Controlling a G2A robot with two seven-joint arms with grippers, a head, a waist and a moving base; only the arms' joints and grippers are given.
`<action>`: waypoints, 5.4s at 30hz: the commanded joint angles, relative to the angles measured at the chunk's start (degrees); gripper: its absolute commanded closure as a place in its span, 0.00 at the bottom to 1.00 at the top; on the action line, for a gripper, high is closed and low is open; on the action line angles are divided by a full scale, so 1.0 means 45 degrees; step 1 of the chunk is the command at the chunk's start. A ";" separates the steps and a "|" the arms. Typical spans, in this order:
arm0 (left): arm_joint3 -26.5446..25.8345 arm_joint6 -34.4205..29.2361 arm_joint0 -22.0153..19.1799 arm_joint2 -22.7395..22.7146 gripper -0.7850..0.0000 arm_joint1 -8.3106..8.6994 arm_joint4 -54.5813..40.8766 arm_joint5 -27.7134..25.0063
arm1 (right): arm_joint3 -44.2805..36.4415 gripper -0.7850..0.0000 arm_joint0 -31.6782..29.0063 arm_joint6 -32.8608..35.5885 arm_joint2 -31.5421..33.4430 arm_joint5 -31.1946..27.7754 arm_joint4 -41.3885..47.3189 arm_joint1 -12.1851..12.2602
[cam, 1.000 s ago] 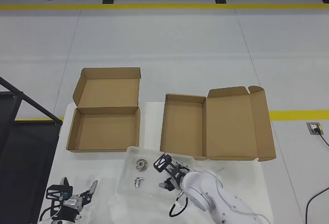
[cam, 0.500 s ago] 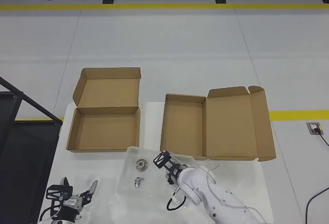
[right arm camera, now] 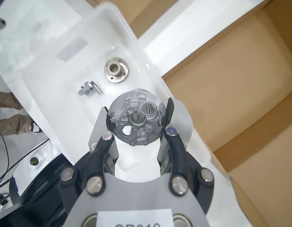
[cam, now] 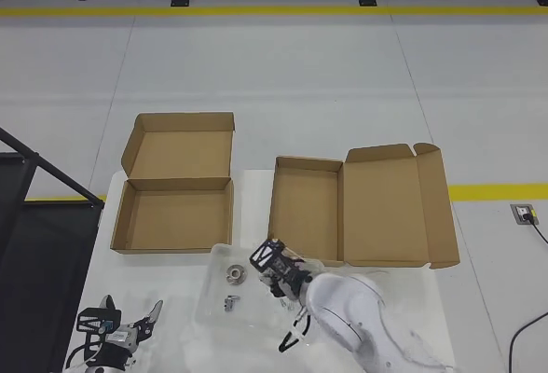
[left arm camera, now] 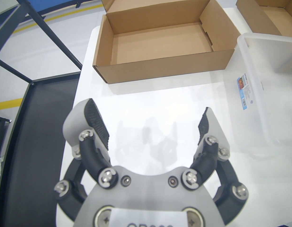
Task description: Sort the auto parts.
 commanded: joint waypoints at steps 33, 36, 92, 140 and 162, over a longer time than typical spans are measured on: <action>0.0000 0.0000 0.0000 0.0000 0.00 0.0000 0.0000 0.0000 | 0.8218 1.00 0.5941 -0.3447 -0.0570 0.1639 0.0747 -0.1412; 0.0000 0.0000 0.0000 0.0000 0.00 0.0000 0.0000 0.0000 | 0.8403 1.00 0.5811 -0.3452 -0.0550 0.1849 0.0700 -0.1428; 0.0000 0.0000 0.0000 0.0000 0.00 0.0000 0.0000 0.0000 | 2.0277 0.00 0.9926 -0.6115 -0.2261 0.1828 0.3936 -0.5296; 0.0000 0.0000 0.0000 0.0000 0.00 0.0000 0.0000 0.0000 | 0.4607 0.00 0.2730 -0.2559 0.1444 -0.6709 -0.0148 -0.1272; 0.0000 0.0000 0.0000 0.0000 0.00 0.0000 0.0000 0.0000 | 0.2260 0.00 0.1057 -0.1635 0.0630 -0.6187 -0.2070 -0.1075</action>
